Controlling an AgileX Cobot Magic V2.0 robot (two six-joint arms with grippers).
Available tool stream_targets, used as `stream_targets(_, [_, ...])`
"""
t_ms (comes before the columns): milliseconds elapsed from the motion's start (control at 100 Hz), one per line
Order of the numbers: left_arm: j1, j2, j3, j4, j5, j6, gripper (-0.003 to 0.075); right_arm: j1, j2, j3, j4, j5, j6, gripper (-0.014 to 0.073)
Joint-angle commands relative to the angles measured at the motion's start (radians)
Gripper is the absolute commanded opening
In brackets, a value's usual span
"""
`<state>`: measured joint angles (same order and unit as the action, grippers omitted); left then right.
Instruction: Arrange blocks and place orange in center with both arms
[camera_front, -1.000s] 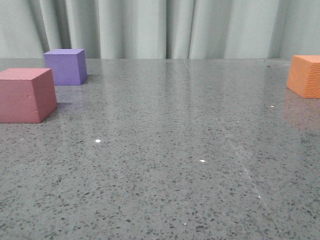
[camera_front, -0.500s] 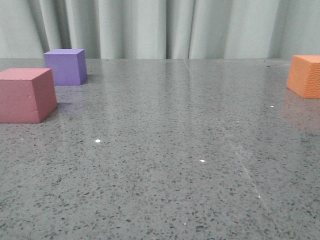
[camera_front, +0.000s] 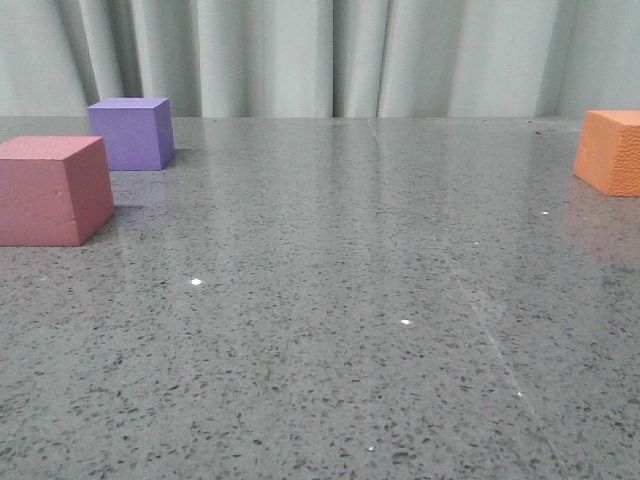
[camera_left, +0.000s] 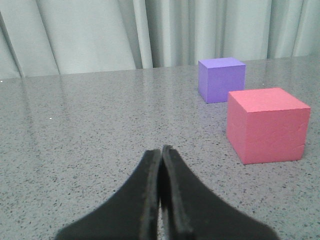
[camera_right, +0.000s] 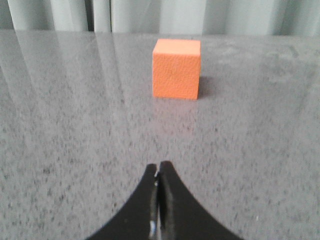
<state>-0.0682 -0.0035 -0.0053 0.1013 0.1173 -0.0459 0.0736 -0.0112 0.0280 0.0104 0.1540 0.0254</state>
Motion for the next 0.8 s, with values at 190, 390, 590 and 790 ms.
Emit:
stream_targets(190, [0.002,-0.033,0.056,-0.001,-0.083,-0.008,-0.0019,-0.007,0.001,-0.130,-0.010,-0.154,-0.008,-0.0060])
stream_targets(390, [0.002,-0.033,0.056,-0.001,-0.083,-0.008,-0.0019,-0.007,0.177,-0.401,-0.010,0.154,0.008,-0.0060])
stream_targets(590, [0.002,-0.033,0.056,-0.001,-0.083,-0.008,-0.0019,-0.007,0.465,-0.664,-0.010,0.413,0.008,-0.0060])
stream_targets(790, [0.002,-0.033,0.056,-0.001,-0.083,-0.008,-0.0019,-0.007,0.715,-0.837,-0.010,0.520,0.008,-0.0060])
